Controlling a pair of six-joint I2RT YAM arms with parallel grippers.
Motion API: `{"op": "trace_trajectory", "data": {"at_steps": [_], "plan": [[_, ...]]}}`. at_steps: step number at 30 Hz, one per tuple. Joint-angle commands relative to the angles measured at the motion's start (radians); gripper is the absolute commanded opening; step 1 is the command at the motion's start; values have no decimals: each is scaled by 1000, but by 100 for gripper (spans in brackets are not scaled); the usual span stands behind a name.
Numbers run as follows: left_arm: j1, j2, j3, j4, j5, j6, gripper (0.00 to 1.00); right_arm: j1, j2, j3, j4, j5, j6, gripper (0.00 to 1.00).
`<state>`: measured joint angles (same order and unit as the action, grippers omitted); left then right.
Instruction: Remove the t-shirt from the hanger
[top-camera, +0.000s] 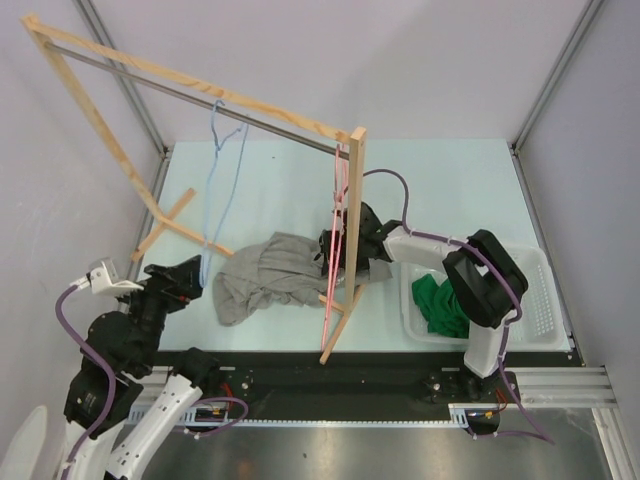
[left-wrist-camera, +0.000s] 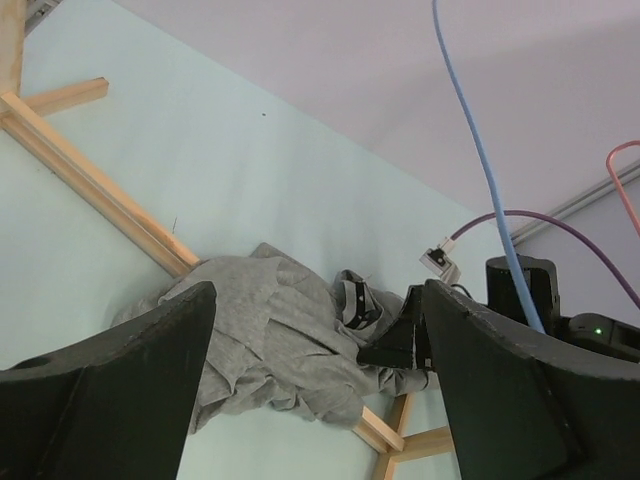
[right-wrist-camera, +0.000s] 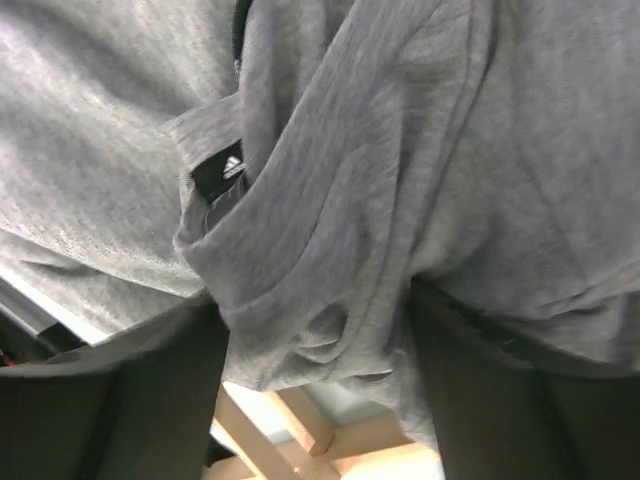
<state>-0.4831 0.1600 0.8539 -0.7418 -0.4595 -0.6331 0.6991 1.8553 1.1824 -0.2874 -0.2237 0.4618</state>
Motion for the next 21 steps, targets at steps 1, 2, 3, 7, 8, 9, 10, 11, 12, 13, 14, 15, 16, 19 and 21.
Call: {"op": "trace_trajectory", "data": {"at_steps": [1,2,3,7,8,9,10,11,12,13,14,15,16,19,21], "plan": [[1,24,-16,30,31,-22,89,-9,2,-17,82,18,66,56],[3,24,-18,32,32,-22,89,-19,-5,-20,88,5,78,38],[1,24,-18,32,32,-22,89,-29,-40,-33,96,-11,102,31],[1,26,-26,28,33,-30,89,-105,-173,-33,64,-43,143,0],[3,27,-32,28,32,-34,89,-142,-209,-29,47,-45,144,0],[3,27,-36,28,28,-37,89,-160,-243,-24,16,-51,147,0],[1,27,-44,25,22,-40,90,-179,-328,-14,-1,-57,147,0],[3,29,-49,24,18,-49,90,-225,-368,-3,-19,-57,149,0],[1,33,-55,21,13,-57,91,-246,-416,8,-66,-55,152,0],[3,36,-61,18,7,-66,91,-275,-494,38,-93,-52,152,0],[1,41,-64,13,-7,-89,92,-326,-540,55,-120,-54,152,0],[3,49,-67,-2,-17,-105,93,-358,-579,72,-171,-55,150,0],[1,56,-72,-10,-27,-118,93,-386,-614,97,-197,-65,147,0],[1,91,-69,-47,-68,-175,94,-499,-747,209,-303,-83,137,0],[1,113,-67,-53,-74,-194,95,-583,-810,328,-381,-101,127,0]]}}
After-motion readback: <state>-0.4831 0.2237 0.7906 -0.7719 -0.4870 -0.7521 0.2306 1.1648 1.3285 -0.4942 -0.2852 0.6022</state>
